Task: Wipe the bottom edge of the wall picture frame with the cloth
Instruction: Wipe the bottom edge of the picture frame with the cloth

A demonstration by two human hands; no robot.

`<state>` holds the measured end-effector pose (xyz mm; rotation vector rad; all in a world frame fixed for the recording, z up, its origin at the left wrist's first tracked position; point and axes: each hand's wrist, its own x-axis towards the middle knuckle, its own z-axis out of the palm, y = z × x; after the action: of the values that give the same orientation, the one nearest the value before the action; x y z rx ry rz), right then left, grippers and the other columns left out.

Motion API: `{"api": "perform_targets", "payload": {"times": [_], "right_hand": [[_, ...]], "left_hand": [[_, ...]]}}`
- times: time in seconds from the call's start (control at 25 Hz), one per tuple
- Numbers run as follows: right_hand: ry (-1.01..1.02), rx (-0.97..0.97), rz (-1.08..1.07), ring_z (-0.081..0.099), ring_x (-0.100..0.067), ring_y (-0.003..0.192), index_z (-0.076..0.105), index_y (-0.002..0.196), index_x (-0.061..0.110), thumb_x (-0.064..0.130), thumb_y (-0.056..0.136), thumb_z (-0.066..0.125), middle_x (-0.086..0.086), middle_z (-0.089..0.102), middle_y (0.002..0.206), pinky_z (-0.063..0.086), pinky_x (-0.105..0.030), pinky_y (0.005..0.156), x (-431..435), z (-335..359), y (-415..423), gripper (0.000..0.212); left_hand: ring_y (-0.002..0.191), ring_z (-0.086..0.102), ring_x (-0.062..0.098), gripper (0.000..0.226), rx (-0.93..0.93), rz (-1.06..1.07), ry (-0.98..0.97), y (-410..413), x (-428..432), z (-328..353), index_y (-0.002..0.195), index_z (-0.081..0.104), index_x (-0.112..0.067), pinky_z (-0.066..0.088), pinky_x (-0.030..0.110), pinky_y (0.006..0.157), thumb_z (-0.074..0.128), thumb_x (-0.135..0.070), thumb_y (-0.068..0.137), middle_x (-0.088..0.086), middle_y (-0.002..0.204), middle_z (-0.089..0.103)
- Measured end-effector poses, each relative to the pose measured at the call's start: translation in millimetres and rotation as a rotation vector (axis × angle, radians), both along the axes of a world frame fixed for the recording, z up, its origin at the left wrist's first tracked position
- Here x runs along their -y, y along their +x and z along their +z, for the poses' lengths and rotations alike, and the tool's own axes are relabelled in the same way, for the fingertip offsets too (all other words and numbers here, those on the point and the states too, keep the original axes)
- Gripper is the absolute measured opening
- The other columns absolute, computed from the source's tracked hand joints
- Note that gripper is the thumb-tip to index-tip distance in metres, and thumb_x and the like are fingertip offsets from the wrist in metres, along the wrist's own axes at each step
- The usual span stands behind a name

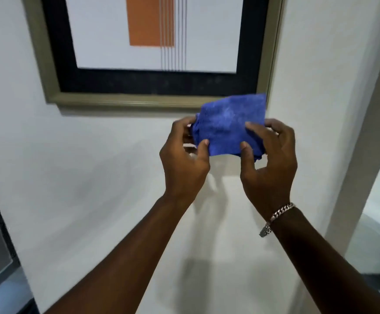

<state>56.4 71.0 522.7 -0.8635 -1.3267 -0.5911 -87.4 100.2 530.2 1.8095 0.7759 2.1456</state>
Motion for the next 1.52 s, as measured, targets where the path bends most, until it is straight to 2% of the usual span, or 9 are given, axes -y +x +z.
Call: {"api": "perform_targets", "payload": {"times": [0.16, 0.28, 0.4, 0.56, 0.72, 0.92, 1.12, 1.28, 1.52], "right_hand": [[0.074, 0.038, -0.256, 0.043, -0.025, 0.132, 0.058, 0.126, 0.016, 0.008, 0.086, 0.062, -0.018, 0.046, 0.142, 0.045, -0.044, 0.104, -20, 57, -6, 0.041], [0.070, 0.245, -0.387, 0.036, -0.038, 0.141, 0.049, 0.137, 0.012, 0.003, 0.088, 0.054, -0.020, 0.041, 0.150, 0.037, -0.057, 0.112, -47, 67, -10, 0.050], [0.010, 0.322, -0.368, 0.034, -0.035, 0.143, 0.044, 0.141, 0.013, 0.004, 0.090, 0.054, -0.017, 0.041, 0.151, 0.029, -0.058, 0.118, -70, 66, -21, 0.053], [-0.034, 0.300, -0.470, 0.021, -0.030, 0.150, 0.038, 0.146, 0.022, 0.045, 0.099, 0.038, -0.009, 0.032, 0.158, 0.014, -0.060, 0.121, -82, 39, -26, 0.051], [0.012, 0.139, -0.458, 0.026, -0.031, 0.147, 0.046, 0.141, 0.023, 0.056, 0.098, 0.039, -0.009, 0.039, 0.154, 0.014, -0.063, 0.120, -94, 49, -50, 0.055], [0.117, 0.181, -0.428, 0.033, -0.030, 0.144, 0.051, 0.135, 0.022, 0.051, 0.097, 0.045, -0.009, 0.047, 0.149, 0.020, -0.061, 0.120, -104, 33, -58, 0.049], [0.105, -0.022, -0.366, 0.029, -0.031, 0.145, 0.054, 0.133, 0.022, 0.065, 0.091, 0.040, -0.011, 0.046, 0.148, -0.001, -0.053, 0.124, -110, 48, -75, 0.061], [0.154, 0.047, -0.362, 0.028, -0.032, 0.145, 0.048, 0.134, 0.021, 0.059, 0.095, 0.039, -0.012, 0.045, 0.148, 0.013, -0.066, 0.120, -116, 39, -64, 0.056], [0.184, 0.120, -0.357, 0.029, -0.031, 0.145, 0.049, 0.135, 0.021, 0.055, 0.097, 0.036, -0.012, 0.047, 0.147, 0.011, -0.063, 0.121, -116, 32, -78, 0.053]], "left_hand": [[0.088, 0.067, 0.014, 0.035, 0.013, 0.052, 0.123, 1, -9, 66, 0.115, 0.060, -0.008, 0.058, 0.014, 0.074, 0.071, -0.001, 0.082, 0.006, 0.104, 0.071], [0.084, 0.067, 0.012, 0.028, -0.081, 0.080, 0.147, 3, -17, 84, 0.109, 0.063, -0.010, 0.057, 0.016, 0.075, 0.070, -0.001, 0.083, 0.005, 0.099, 0.071], [0.075, 0.064, 0.011, 0.020, -0.206, 0.138, 0.174, -13, -29, 100, 0.101, 0.064, -0.009, 0.056, 0.017, 0.070, 0.070, -0.002, 0.084, 0.004, 0.089, 0.070], [0.077, 0.064, 0.030, 0.011, -0.393, 0.575, 0.497, -63, -53, 141, 0.093, 0.066, -0.005, 0.052, 0.038, 0.068, 0.064, -0.015, 0.088, 0.013, 0.085, 0.070], [0.110, 0.059, 0.038, 0.029, -0.752, 0.785, 0.740, -103, -83, 186, 0.114, 0.062, -0.004, 0.044, 0.043, 0.089, 0.054, -0.019, 0.091, 0.019, 0.119, 0.064], [0.152, 0.016, 0.029, 0.062, -1.124, 0.935, 0.711, -131, -103, 213, 0.154, 0.024, -0.013, 0.017, 0.047, 0.123, 0.033, -0.043, 0.100, 0.011, 0.164, 0.020], [0.153, 0.008, 0.027, 0.073, -1.227, 1.021, 0.780, -146, -105, 228, 0.156, 0.011, -0.012, 0.012, 0.049, 0.124, 0.021, -0.055, 0.098, 0.011, 0.165, 0.011], [0.153, 0.007, 0.028, 0.077, -1.251, 1.018, 0.829, -150, -109, 231, 0.156, 0.008, -0.009, 0.012, 0.050, 0.125, 0.017, -0.058, 0.097, 0.013, 0.165, 0.009], [0.153, 0.005, 0.028, 0.079, -1.258, 0.985, 0.864, -157, -114, 235, 0.156, 0.006, -0.010, 0.010, 0.051, 0.125, 0.015, -0.060, 0.095, 0.014, 0.166, 0.006]]}}
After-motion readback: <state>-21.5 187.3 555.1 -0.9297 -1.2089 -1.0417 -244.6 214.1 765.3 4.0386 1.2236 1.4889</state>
